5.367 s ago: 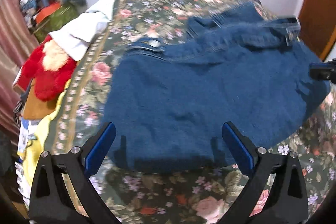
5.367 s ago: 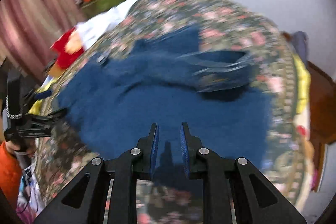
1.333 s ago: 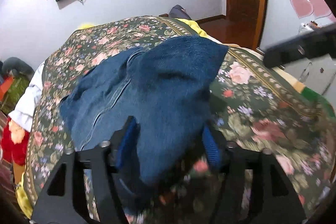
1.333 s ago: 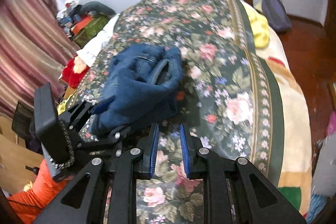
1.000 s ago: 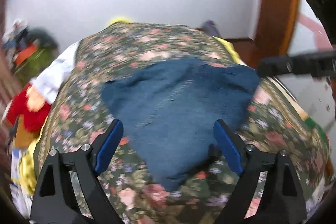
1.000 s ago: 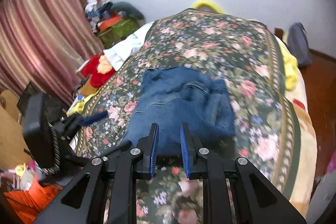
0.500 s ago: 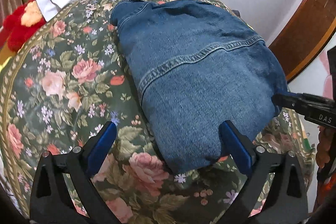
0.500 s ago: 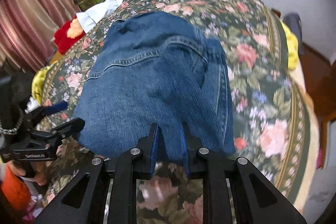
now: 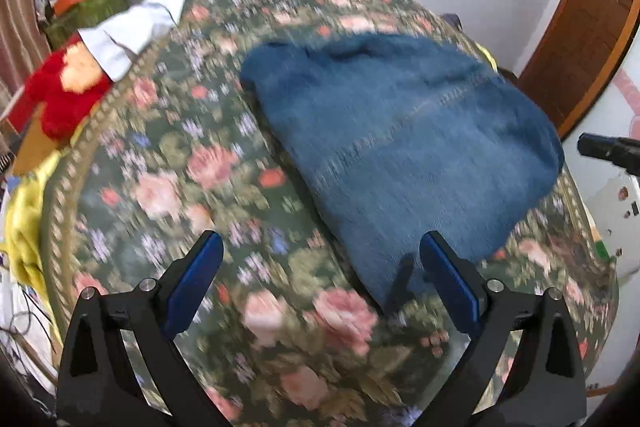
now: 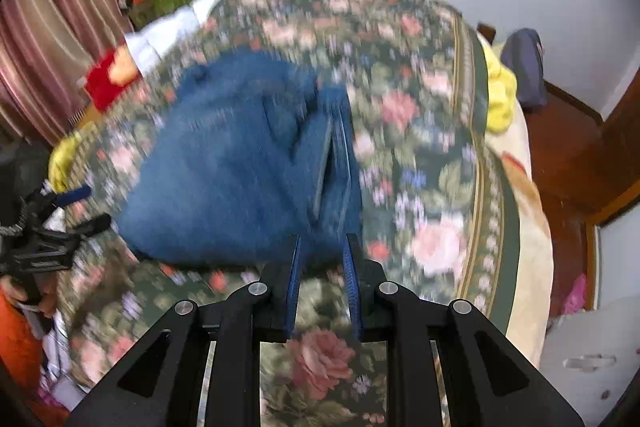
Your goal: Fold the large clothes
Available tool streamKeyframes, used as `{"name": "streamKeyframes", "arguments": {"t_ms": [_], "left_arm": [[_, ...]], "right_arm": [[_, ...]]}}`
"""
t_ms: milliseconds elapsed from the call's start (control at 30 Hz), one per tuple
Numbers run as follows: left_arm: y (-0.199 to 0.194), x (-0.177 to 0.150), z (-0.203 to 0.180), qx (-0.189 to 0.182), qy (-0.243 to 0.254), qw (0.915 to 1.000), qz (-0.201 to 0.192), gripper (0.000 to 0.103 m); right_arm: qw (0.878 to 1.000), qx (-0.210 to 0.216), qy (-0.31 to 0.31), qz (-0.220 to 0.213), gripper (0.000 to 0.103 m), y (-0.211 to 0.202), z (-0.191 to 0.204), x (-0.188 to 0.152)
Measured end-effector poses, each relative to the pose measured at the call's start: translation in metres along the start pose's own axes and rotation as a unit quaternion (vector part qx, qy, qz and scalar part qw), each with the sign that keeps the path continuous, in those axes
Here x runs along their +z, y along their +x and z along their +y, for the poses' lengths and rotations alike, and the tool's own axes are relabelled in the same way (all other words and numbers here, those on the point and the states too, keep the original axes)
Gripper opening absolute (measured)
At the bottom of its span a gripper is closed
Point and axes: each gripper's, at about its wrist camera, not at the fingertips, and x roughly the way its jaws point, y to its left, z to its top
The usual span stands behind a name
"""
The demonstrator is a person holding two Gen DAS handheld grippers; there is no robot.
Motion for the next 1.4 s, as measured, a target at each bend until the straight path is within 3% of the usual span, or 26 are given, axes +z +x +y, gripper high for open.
{"name": "streamKeyframes", "arguments": {"t_ms": [233, 433, 567, 667, 700, 767, 833, 900, 933, 967, 1033, 1200, 1400], "left_arm": [[0.015, 0.059, 0.023, 0.008, -0.024, 0.9995, -0.02, 0.1], [0.063, 0.107, 0.029, -0.014, -0.033, 0.9994, 0.002, 0.1], [0.11, 0.125, 0.03, 0.029, -0.033, 0.9988, 0.022, 0.1], [0.149, 0.128, 0.028, 0.126, 0.01, 0.9913, 0.035, 0.1], [0.156, 0.128, 0.03, 0.128, 0.012, 0.991, 0.039, 0.101], [0.165, 0.126, 0.045, 0.093, -0.025, 0.9941, 0.049, 0.102], [0.165, 0.123, 0.059, 0.063, -0.065, 0.9943, 0.056, 0.102], [0.16, 0.119, 0.067, 0.066, -0.078, 0.9931, 0.057, 0.102], [0.157, 0.118, 0.069, 0.076, -0.078, 0.9924, 0.056, 0.102], [0.153, 0.116, 0.072, 0.085, -0.076, 0.9919, 0.056, 0.101], [0.144, 0.111, 0.077, 0.099, -0.067, 0.991, 0.06, 0.101], [0.106, 0.099, 0.081, 0.131, -0.029, 0.99, 0.043, 0.1], [0.057, 0.089, 0.074, 0.128, -0.005, 0.9917, -0.002, 0.1]], "right_arm": [[0.998, 0.026, -0.039, -0.044, 0.016, -0.003, 0.032, 0.062], [0.995, 0.031, -0.089, -0.018, 0.016, 0.045, 0.062, 0.111], [0.994, 0.009, -0.104, 0.027, 0.016, 0.099, 0.065, 0.126], [0.993, -0.006, -0.099, 0.057, 0.016, 0.137, 0.05, 0.124], [0.995, 0.004, -0.087, 0.055, 0.016, 0.141, 0.044, 0.121], [0.996, 0.021, -0.073, 0.039, 0.018, 0.14, 0.035, 0.117], [0.996, 0.012, -0.081, 0.03, 0.025, 0.136, 0.032, 0.112], [0.995, 0.001, -0.095, 0.025, 0.032, 0.133, 0.033, 0.107], [0.994, -0.024, -0.105, 0.022, 0.064, 0.131, 0.033, 0.105], [0.99, -0.08, -0.117, 0.006, 0.093, 0.127, 0.034, 0.102], [0.983, -0.118, -0.136, -0.024, 0.097, 0.118, 0.031, 0.096], [0.995, -0.064, -0.077, -0.006, 0.097, 0.097, 0.005, 0.09], [0.994, -0.073, -0.083, -0.015, 0.097, 0.061, 0.004, 0.075]]}}
